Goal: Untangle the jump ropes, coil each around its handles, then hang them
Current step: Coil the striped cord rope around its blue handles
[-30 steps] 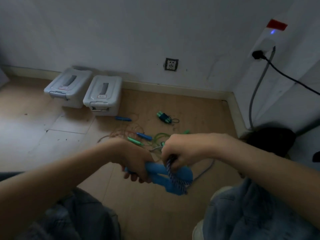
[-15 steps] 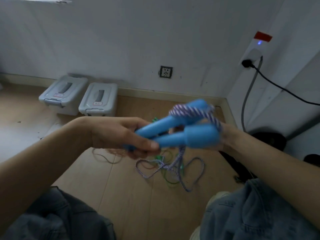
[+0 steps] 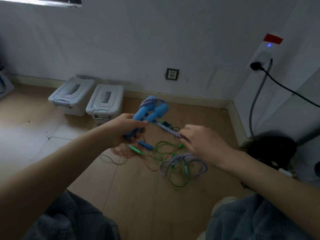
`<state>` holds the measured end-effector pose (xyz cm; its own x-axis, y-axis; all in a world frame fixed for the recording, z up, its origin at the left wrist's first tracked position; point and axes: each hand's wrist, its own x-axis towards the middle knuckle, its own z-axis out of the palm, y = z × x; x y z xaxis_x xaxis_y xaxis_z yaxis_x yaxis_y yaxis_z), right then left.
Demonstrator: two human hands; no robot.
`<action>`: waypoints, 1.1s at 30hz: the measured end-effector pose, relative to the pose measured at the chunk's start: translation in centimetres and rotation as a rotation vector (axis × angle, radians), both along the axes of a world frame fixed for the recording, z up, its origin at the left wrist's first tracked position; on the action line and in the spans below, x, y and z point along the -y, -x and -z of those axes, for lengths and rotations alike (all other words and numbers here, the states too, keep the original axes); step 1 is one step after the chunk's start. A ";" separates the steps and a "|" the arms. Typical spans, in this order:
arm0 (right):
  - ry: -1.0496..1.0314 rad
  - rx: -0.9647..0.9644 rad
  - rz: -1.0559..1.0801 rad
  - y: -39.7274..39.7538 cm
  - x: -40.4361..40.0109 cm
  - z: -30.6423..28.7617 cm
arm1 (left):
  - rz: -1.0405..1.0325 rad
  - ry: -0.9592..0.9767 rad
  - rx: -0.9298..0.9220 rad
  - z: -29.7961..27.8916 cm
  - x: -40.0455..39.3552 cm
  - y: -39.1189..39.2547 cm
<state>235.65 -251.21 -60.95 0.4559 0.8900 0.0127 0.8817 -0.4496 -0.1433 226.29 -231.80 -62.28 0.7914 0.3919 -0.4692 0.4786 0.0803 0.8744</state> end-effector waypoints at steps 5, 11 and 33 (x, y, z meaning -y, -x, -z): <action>-0.006 0.217 -0.114 0.8 -0.3 -0.6 | 0.082 -0.381 -0.143 2.1 -0.3 0.2; -0.100 -0.079 -0.112 -1.6 -0.7 -2.6 | 0.880 -0.883 -0.334 1.7 3.2 0.3; -0.009 -1.732 -0.009 -2.3 0.9 0.7 | 0.454 -0.307 0.443 -6.1 2.9 1.8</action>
<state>238.00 -252.08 -61.63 -0.0597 0.8949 -0.4423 -0.2832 -0.4400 -0.8521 224.47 -234.71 -56.13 0.9991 0.0410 0.0138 0.0003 -0.3244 0.9459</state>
